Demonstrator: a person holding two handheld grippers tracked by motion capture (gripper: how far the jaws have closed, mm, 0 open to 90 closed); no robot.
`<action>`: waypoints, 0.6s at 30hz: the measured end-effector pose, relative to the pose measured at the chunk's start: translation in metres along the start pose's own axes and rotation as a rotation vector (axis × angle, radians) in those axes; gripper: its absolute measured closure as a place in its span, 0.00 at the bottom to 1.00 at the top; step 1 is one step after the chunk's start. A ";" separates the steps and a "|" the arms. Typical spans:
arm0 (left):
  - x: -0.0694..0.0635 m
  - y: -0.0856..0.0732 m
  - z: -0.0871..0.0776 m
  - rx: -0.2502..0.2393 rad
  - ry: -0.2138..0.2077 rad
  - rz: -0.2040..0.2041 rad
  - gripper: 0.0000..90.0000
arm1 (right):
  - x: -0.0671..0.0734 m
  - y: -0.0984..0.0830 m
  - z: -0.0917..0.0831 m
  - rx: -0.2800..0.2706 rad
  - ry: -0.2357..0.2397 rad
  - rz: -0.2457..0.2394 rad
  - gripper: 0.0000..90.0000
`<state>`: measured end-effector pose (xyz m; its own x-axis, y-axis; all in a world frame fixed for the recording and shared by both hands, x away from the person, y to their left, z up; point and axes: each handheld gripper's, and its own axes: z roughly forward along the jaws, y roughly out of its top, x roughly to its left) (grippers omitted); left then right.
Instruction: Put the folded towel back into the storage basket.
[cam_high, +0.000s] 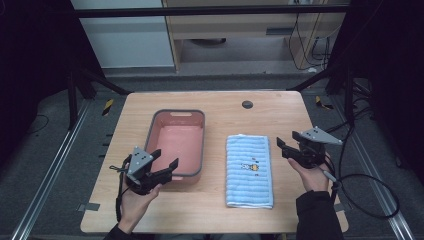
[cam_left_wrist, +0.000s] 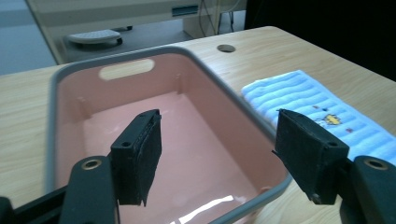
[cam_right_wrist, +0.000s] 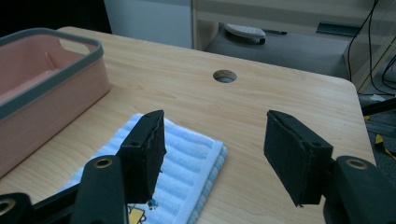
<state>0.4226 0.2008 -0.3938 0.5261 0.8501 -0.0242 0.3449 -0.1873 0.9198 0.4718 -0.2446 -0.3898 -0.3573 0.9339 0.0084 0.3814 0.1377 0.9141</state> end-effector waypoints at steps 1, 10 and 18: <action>-0.005 0.002 0.003 0.000 -0.008 0.008 0.35 | 0.000 0.000 0.000 0.000 0.000 0.000 0.43; -0.032 0.007 0.023 0.015 -0.056 0.038 0.35 | -0.001 0.010 0.009 -0.005 -0.001 -0.002 0.42; -0.055 0.006 0.039 0.031 -0.089 0.059 0.36 | -0.002 0.021 0.019 0.004 -0.001 -0.003 0.42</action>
<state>0.4261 0.1333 -0.4028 0.6128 0.7902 -0.0069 0.3348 -0.2517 0.9080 0.4967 -0.2375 -0.3788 -0.3578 0.9338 0.0052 0.3836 0.1419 0.9126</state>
